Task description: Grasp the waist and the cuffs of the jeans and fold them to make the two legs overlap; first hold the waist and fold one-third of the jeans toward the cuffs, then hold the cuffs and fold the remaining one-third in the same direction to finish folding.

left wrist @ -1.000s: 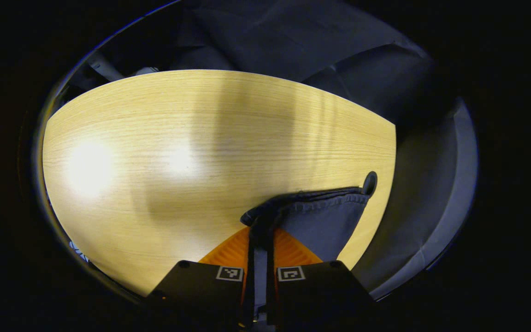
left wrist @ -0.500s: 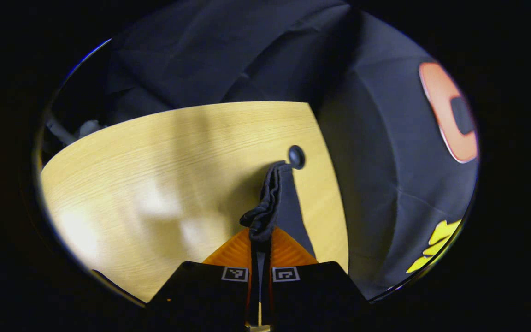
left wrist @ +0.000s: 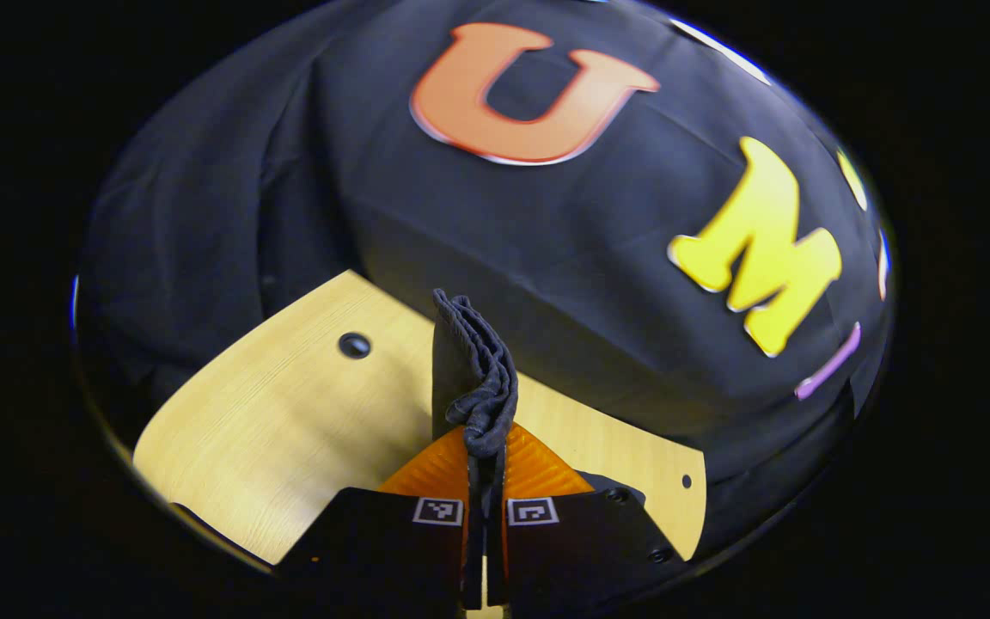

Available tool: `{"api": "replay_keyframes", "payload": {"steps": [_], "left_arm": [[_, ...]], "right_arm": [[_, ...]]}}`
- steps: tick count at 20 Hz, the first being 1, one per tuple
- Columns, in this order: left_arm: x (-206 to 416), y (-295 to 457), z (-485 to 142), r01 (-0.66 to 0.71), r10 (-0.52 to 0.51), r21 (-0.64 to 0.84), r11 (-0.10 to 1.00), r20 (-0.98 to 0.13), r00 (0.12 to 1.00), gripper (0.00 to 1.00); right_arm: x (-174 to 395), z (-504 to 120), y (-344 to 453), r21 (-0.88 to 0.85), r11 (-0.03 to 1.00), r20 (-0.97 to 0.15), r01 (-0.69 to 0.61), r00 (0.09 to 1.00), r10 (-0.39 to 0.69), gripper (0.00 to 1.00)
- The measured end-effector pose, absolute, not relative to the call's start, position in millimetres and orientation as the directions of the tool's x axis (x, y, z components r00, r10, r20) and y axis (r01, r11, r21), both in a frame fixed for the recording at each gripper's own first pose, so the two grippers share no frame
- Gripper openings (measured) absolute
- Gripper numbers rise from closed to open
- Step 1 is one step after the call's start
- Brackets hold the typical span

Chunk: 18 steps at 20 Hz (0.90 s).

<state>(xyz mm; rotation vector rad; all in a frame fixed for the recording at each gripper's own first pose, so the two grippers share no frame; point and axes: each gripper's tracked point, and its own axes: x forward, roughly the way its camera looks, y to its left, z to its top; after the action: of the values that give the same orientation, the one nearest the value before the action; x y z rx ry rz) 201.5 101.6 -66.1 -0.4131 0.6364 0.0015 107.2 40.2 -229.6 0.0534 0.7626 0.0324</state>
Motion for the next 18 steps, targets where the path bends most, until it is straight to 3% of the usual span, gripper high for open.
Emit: {"api": "replay_keyframes", "payload": {"steps": [5,10,14,18], "left_arm": [[189.0,-17.4,-55.8,0.103,-0.238,-0.274,0.956,-0.520,0.821,0.05],[178.5,-121.5,-130.3,0.286,-0.299,-0.109,0.952,-0.538,0.788,0.05],[169.0,-168.7,-207.7,0.336,-0.279,-0.020,0.942,-0.604,0.747,0.05],[162.3,-179.6,-257.2,0.305,-0.193,0.071,0.950,-0.636,0.748,0.05]], "right_arm": [[90.4,-221.3,6.1,0.049,0.998,-0.676,0.048,0.737,-0.003,0.96],[68.9,-232.1,-27.2,0.040,0.993,-0.704,0.108,0.709,-0.049,0.96],[57.0,-243.4,-49.1,0.017,0.992,-0.734,0.125,0.675,-0.073,0.92],[54.1,-250.1,-68.6,0.001,0.991,-0.756,0.135,0.649,-0.088,0.96]]}}
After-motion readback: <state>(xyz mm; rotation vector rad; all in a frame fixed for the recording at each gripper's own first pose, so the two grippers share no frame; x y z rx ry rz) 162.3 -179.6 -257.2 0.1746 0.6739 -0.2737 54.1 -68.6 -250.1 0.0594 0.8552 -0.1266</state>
